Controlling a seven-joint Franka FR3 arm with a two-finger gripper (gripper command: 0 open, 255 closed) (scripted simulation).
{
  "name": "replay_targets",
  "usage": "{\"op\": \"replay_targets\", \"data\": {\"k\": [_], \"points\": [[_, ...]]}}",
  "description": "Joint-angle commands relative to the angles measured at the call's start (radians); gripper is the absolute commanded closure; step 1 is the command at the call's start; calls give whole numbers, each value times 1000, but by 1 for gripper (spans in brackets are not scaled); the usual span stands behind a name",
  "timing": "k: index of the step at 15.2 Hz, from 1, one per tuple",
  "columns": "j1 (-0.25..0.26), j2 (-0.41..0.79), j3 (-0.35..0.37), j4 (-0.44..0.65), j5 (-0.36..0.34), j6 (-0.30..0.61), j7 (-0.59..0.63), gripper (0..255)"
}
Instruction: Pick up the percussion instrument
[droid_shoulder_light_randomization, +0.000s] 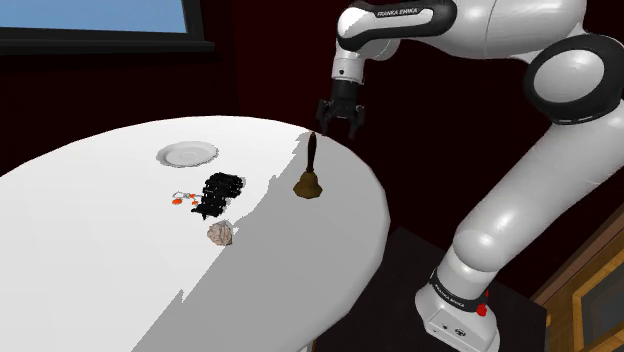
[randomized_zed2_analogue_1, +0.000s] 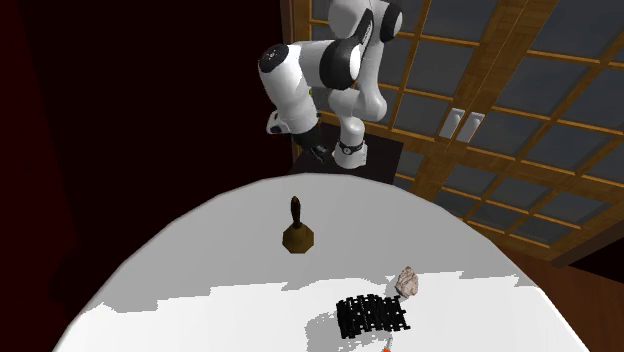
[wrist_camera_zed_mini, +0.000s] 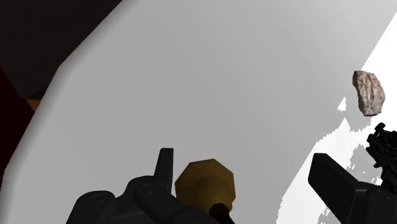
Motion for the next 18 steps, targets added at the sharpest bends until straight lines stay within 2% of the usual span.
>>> {"op": "replay_targets", "data": {"k": [1,13,18], "points": [[-13,102,-15,62,47,-4,50,0],[-105,584,-77,326,360,-22,314,0],[-102,608,-75,296,363,25,287,0]]}}
